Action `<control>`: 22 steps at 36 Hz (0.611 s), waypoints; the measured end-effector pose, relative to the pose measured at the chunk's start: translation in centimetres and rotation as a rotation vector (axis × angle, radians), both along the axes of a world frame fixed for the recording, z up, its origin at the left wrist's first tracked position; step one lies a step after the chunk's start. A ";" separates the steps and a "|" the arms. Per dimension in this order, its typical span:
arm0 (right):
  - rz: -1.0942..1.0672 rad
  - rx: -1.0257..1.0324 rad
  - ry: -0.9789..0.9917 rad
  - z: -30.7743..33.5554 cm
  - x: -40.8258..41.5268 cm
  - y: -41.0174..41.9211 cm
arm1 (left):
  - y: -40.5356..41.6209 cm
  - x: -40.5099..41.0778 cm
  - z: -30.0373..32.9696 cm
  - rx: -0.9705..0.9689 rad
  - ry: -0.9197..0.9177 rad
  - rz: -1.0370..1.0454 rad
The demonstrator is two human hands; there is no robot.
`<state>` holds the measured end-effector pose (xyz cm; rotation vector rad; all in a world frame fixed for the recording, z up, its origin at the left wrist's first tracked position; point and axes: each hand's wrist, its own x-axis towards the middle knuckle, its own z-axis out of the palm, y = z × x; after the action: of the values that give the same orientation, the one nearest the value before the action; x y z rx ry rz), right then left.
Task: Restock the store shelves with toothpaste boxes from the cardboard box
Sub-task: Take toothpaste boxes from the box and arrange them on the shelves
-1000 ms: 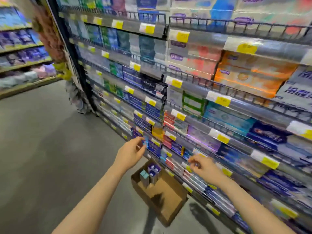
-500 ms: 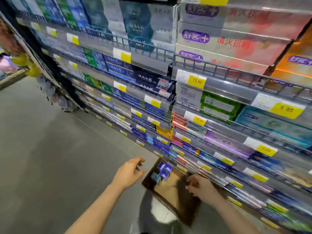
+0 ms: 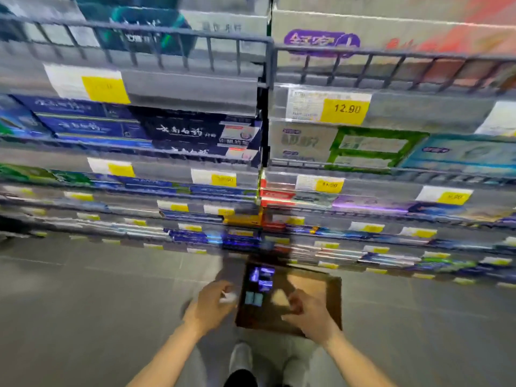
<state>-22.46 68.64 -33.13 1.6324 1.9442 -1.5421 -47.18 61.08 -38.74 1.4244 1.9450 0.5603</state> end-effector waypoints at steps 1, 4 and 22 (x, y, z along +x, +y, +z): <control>-0.013 -0.029 -0.002 -0.9 -0.5 -0.1 | 0.3 -0.1 -0.4 0.010 0.036 -0.038; -0.081 -0.090 -0.004 -4.4 -2.0 0.1 | 0.9 -0.3 -3.3 -0.044 0.076 -0.125; 0.199 -0.002 -0.237 -46.7 -7.1 -1.3 | 3.5 3.7 -42.1 -0.315 0.738 -0.673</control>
<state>-29.54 67.38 -79.87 1.4911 1.9098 -1.2178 -43.51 64.57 -80.89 2.0880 1.7476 -0.6341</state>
